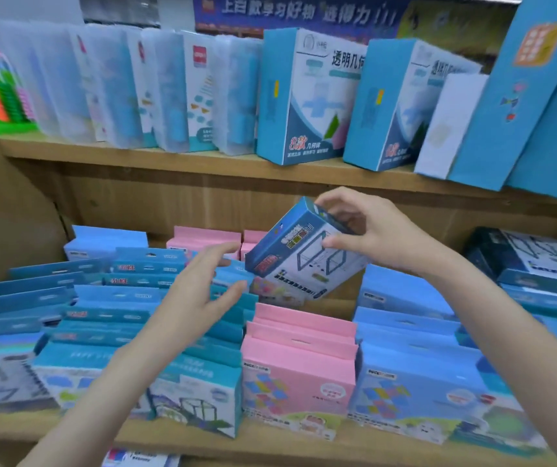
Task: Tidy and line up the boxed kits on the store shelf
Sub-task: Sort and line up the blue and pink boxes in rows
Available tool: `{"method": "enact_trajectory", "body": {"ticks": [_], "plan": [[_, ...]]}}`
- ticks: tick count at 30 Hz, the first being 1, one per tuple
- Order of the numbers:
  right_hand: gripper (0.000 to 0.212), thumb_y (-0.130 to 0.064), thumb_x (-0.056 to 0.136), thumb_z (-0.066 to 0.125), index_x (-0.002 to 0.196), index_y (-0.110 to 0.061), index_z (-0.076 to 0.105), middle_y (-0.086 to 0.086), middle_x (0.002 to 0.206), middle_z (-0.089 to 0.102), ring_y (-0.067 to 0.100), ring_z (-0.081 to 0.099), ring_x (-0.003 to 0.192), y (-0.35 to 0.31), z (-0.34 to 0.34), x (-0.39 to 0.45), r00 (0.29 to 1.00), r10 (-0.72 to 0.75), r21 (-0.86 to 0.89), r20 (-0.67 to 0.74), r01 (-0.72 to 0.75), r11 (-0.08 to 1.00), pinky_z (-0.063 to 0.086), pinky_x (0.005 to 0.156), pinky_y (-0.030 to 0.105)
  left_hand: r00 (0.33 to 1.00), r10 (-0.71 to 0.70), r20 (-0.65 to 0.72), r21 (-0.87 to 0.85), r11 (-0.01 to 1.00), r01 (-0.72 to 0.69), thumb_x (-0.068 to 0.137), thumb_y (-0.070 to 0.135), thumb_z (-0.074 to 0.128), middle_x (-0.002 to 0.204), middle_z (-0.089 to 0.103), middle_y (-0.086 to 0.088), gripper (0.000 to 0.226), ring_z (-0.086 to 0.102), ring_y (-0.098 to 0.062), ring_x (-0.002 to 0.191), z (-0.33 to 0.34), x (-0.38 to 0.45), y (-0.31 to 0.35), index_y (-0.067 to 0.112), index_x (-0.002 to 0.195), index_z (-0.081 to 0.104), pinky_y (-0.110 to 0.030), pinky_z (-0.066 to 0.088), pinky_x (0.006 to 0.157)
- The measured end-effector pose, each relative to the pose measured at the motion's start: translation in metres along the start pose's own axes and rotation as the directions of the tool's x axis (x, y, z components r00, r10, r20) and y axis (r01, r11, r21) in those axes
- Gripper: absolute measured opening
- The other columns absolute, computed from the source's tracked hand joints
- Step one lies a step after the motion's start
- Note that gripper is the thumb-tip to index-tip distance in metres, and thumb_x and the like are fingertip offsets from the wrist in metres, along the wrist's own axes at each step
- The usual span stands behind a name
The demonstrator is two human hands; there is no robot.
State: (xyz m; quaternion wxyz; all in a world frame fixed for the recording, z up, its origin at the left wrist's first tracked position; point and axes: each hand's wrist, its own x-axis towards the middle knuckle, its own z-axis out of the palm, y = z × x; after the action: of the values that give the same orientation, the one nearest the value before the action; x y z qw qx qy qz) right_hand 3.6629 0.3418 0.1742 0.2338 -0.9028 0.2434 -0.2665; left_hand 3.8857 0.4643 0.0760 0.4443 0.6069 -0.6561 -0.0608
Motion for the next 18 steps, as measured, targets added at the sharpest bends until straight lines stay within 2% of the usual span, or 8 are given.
{"method": "enact_trajectory", "body": {"ticks": [3, 6, 8, 10, 12, 14, 16, 18], "plan": [[0.041, -0.011, 0.078, 0.071, 0.111, -0.028, 0.054, -0.010, 0.108, 0.064, 0.002, 0.061, 0.099, -0.020, -0.004, -0.006, 0.998, -0.049, 0.028, 0.024, 0.049, 0.998, 0.049, 0.087, 0.019, 0.999, -0.002, 0.035, -0.175, 0.985, 0.008, 0.084, 0.023, 0.068, 0.120, 0.055, 0.017, 0.046, 0.054, 0.005, 0.102, -0.001, 0.004, 0.012, 0.044, 0.115, 0.042, -0.010, 0.044, 0.081], [0.040, -0.016, 0.078, 0.072, 0.112, -0.029, 0.057, -0.008, 0.114, 0.063, 0.005, 0.059, 0.103, -0.038, -0.004, -0.010, 0.994, -0.112, -0.007, 0.011, 0.112, 0.994, 0.049, 0.089, 0.024, 0.996, 0.058, -0.073, -0.212, 0.975, -0.072, 0.081, 0.018, 0.068, 0.111, 0.058, 0.022, 0.042, 0.056, 0.001, 0.100, -0.004, 0.001, 0.022, 0.043, 0.109, 0.048, -0.013, 0.048, 0.079], [0.039, -0.031, 0.075, 0.071, 0.112, -0.029, 0.058, -0.012, 0.116, 0.061, 0.003, 0.055, 0.109, -0.042, -0.006, -0.016, 0.993, -0.120, 0.002, 0.011, 0.120, 0.993, 0.044, 0.094, 0.021, 0.971, 0.135, -0.197, -0.082, 0.985, -0.154, 0.080, 0.014, 0.065, 0.106, 0.057, 0.027, 0.039, 0.055, 0.004, 0.101, -0.010, -0.006, 0.023, 0.038, 0.108, 0.052, -0.011, 0.046, 0.083], [0.040, -0.046, 0.074, 0.059, 0.111, -0.030, 0.059, -0.017, 0.117, 0.060, -0.002, 0.051, 0.114, -0.042, -0.010, -0.024, 0.999, -0.052, 0.163, -0.008, 0.053, 0.985, 0.040, 0.094, 0.013, 0.912, 0.285, -0.295, 0.127, 0.958, -0.258, 0.081, 0.005, 0.061, 0.108, 0.056, 0.018, 0.037, 0.053, 0.000, 0.107, -0.019, -0.016, 0.022, 0.027, 0.110, 0.054, -0.017, 0.043, 0.092], [0.035, -0.050, 0.080, 0.052, 0.108, -0.030, 0.060, -0.019, 0.111, 0.062, -0.011, 0.052, 0.104, -0.039, -0.009, -0.028, 0.999, 0.032, 0.292, -0.037, -0.020, 0.956, 0.040, 0.085, 0.006, 0.831, 0.444, -0.335, 0.276, 0.889, -0.364, 0.083, 0.004, 0.056, 0.115, 0.053, 0.003, 0.032, 0.052, -0.014, 0.116, -0.027, -0.027, 0.021, 0.017, 0.112, 0.051, -0.027, 0.040, 0.100], [0.029, -0.046, 0.086, 0.053, 0.108, -0.029, 0.058, -0.020, 0.102, 0.063, -0.016, 0.054, 0.087, -0.034, 0.003, -0.028, 0.994, 0.110, 0.350, 0.009, -0.106, 0.931, 0.039, 0.073, 0.002, 0.779, 0.518, -0.353, 0.343, 0.846, -0.408, 0.086, 0.004, 0.053, 0.117, 0.052, -0.005, 0.027, 0.051, -0.024, 0.118, -0.031, -0.034, 0.022, 0.013, 0.111, 0.051, -0.032, 0.039, 0.102], [0.039, -0.042, 0.072, 0.058, 0.109, -0.032, 0.054, -0.012, 0.095, 0.068, -0.004, 0.061, 0.078, -0.034, 0.017, -0.025, 0.981, 0.164, 0.469, 0.102, -0.193, 0.862, 0.046, 0.070, 0.010, 0.752, 0.545, -0.372, 0.390, 0.827, -0.406, 0.086, 0.002, 0.053, 0.116, 0.051, -0.007, 0.027, 0.050, -0.026, 0.117, -0.033, -0.039, 0.024, 0.011, 0.111, 0.051, -0.032, 0.038, 0.103], [0.049, -0.036, 0.062, 0.067, 0.109, -0.034, 0.054, 0.001, 0.099, 0.070, 0.012, 0.064, 0.079, -0.035, 0.027, -0.021, 0.976, 0.184, 0.569, 0.113, -0.215, 0.793, 0.050, 0.077, 0.028, 0.775, 0.505, -0.380, 0.389, 0.847, -0.361, 0.085, 0.003, 0.054, 0.118, 0.050, -0.006, 0.027, 0.049, -0.022, 0.117, -0.034, -0.045, 0.026, 0.012, 0.111, 0.051, -0.027, 0.038, 0.102]]}}
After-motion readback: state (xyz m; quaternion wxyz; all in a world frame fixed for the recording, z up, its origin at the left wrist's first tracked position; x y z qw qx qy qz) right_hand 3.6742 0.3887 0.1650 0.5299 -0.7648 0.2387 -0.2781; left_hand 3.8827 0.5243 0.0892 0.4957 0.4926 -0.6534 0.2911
